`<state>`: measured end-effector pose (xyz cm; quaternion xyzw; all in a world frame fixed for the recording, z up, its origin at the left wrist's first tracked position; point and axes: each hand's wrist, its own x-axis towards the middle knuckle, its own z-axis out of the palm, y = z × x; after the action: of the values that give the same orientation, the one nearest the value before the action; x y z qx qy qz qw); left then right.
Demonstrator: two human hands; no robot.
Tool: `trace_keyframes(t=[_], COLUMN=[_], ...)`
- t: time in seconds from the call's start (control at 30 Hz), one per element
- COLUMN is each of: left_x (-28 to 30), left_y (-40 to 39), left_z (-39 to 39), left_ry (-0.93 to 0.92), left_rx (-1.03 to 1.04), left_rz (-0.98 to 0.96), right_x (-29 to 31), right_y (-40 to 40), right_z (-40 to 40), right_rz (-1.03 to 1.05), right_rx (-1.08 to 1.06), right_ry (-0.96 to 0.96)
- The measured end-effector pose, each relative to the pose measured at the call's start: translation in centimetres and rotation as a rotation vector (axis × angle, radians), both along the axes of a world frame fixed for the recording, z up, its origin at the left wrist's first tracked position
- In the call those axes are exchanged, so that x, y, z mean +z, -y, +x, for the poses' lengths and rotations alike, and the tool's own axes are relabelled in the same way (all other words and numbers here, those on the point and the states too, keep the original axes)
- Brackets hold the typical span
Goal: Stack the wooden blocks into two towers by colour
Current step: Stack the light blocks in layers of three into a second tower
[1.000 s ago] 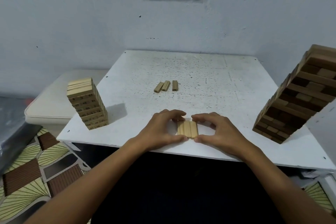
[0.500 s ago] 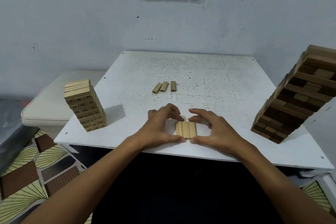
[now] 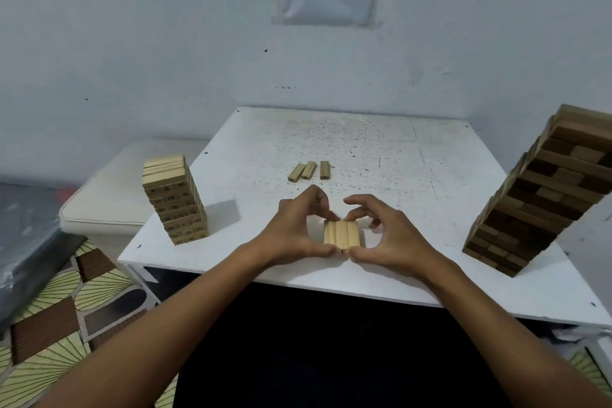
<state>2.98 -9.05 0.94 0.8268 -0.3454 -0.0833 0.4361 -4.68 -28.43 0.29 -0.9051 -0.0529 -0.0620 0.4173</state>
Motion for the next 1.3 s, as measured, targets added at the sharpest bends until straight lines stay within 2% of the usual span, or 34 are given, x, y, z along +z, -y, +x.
trace_keyframes(t=[0.27,0.57,0.7,0.97,1.3], left_x=[6.3,12.4,13.1,13.2,11.5], left_y=[-2.2,-8.2,-12.1,-18.0,-20.2], left_z=[2.0,3.7,3.9,3.8,4.7], left_ry=[0.162,0.328,0.312,0.165,0.107], left_rx=[0.017,0.172,0.263,0.402,0.444], left_rz=[0.016,0.106,0.133,0.053,0.030], right_x=[5.2,10.1,10.9,11.6,10.8], right_y=[-1.9,-7.3,-10.7,-16.4,-18.5], right_z=[2.7,7.5,9.6,13.2,15.0], right_rz=[0.022,0.070,0.064,0.052,0.013], right_rx=[0.057,0.201,0.304,0.447,0.495], right_ry=[0.158,0.263,0.265,0.240,0.191])
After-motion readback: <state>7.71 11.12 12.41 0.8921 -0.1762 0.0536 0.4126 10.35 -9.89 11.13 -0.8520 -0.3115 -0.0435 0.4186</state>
